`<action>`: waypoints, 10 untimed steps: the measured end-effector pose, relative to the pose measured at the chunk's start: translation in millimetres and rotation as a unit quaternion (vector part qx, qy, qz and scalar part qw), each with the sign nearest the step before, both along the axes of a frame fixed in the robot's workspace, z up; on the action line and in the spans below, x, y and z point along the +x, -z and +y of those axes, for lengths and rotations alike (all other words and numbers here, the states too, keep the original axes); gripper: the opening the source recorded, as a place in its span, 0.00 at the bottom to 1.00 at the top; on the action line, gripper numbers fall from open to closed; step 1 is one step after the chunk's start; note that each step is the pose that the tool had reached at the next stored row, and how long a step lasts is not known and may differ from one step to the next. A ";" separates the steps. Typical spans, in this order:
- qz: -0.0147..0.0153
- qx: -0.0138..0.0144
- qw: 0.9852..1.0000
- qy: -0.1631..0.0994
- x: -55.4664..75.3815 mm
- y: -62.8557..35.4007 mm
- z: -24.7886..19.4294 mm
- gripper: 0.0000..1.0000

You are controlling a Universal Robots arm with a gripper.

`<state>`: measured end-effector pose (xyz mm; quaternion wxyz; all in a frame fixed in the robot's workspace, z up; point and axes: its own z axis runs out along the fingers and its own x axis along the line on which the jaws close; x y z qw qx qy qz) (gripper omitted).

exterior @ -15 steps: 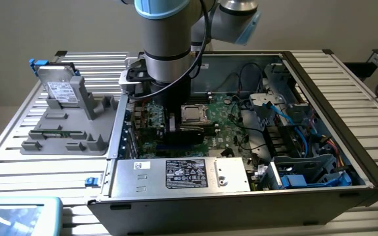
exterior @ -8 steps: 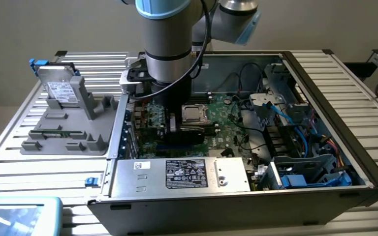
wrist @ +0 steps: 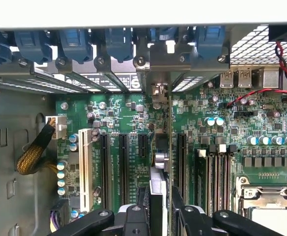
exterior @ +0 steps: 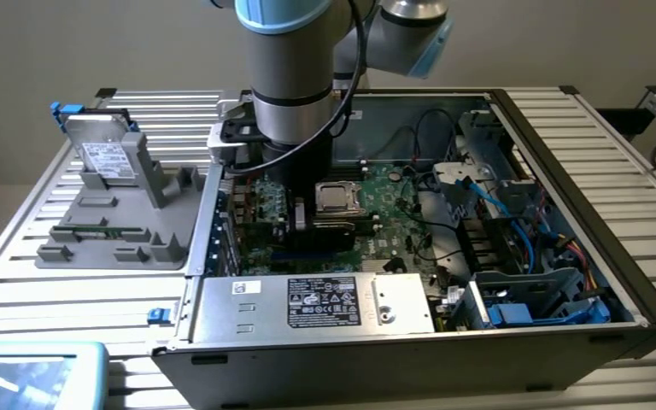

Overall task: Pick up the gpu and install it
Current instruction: 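Insert the gpu into the slot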

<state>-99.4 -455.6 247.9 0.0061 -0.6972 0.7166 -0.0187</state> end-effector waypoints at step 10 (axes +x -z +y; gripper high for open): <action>0.002 -0.001 1.000 0.000 0.0 0.6 0.1 0.28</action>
